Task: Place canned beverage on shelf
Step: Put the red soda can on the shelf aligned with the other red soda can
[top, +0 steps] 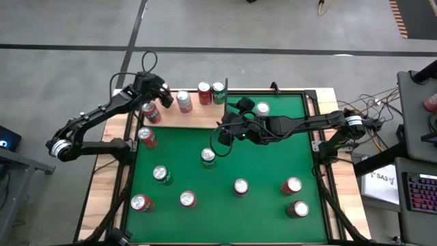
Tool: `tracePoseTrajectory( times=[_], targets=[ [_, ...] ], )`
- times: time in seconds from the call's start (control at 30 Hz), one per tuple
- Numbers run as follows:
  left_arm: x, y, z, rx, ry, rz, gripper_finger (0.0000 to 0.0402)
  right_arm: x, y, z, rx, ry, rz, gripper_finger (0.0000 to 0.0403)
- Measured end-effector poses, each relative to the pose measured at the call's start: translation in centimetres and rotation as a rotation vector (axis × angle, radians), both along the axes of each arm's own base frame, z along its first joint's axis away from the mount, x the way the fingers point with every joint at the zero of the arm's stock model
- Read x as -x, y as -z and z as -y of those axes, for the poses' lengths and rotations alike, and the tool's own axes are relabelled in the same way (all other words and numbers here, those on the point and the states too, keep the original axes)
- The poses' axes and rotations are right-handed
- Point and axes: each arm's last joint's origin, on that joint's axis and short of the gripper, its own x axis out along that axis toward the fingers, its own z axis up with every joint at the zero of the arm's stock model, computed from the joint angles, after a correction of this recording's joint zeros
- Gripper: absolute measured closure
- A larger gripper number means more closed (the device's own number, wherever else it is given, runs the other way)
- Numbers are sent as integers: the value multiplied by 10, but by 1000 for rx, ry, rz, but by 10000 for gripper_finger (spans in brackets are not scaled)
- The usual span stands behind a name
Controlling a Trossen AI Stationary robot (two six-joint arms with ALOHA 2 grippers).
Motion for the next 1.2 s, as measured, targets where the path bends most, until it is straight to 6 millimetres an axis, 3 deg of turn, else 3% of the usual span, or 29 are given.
tracePoseTrajectory(
  times=[0.53, 0.9, 1.2],
  targets=[
    [2, 9, 2, 23, -3, -14, 108, 0, 0, 0, 1, -1, -1, 19],
    [1, 6, 2, 12, -5, -3, 73, 0, -1, 0, 1, -1, 6, 19],
    [0, -32, -1, -9, -3, 12, 71, 0, -1, 0, 1, -1, 6, 19]
  ],
)
